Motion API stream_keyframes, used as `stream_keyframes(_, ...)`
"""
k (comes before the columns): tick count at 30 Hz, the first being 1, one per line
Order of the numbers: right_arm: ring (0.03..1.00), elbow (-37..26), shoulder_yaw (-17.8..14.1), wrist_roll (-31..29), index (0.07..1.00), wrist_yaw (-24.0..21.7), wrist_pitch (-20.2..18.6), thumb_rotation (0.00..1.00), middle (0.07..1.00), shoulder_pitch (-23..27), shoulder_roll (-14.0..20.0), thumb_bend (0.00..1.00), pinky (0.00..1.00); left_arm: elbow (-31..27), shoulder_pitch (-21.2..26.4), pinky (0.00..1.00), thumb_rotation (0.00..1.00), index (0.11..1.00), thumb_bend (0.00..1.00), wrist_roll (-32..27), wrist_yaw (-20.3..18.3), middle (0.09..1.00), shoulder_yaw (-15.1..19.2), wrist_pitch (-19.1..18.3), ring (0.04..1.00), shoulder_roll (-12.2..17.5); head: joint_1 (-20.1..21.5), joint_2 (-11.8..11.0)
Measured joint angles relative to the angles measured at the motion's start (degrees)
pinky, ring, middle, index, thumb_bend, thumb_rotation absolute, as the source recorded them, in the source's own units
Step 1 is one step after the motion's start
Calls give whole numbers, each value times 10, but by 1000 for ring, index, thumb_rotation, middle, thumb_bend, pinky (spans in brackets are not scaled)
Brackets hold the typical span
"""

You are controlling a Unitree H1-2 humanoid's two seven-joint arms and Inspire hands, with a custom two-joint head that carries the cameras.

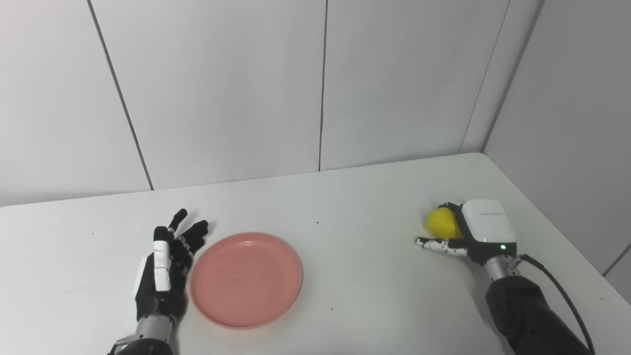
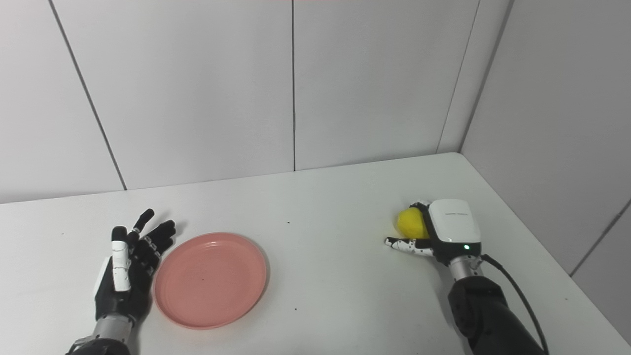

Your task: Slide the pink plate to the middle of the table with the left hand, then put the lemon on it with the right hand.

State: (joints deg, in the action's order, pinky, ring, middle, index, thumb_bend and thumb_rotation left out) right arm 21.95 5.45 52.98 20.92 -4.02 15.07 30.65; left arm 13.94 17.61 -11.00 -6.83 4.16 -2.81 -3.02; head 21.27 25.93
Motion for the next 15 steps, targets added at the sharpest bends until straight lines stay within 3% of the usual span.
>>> stream_keyframes(8,515,10,4,-7,621,8,0,752,587,2,6,803,455,2,1,862,936,877,911,0,0,735,0,0,803,0,-2,0)
stream_keyframes(13,499,9,5,-12,598,6,-2,709,571,2,7,706,416,1,1,862,934,877,906,0,0,740,-1,-1,804,0,-3,1)
stream_keyframes(15,404,8,5,-16,560,7,-3,665,497,2,6,626,319,0,1,859,932,874,899,0,0,746,-1,-2,804,0,-3,2)
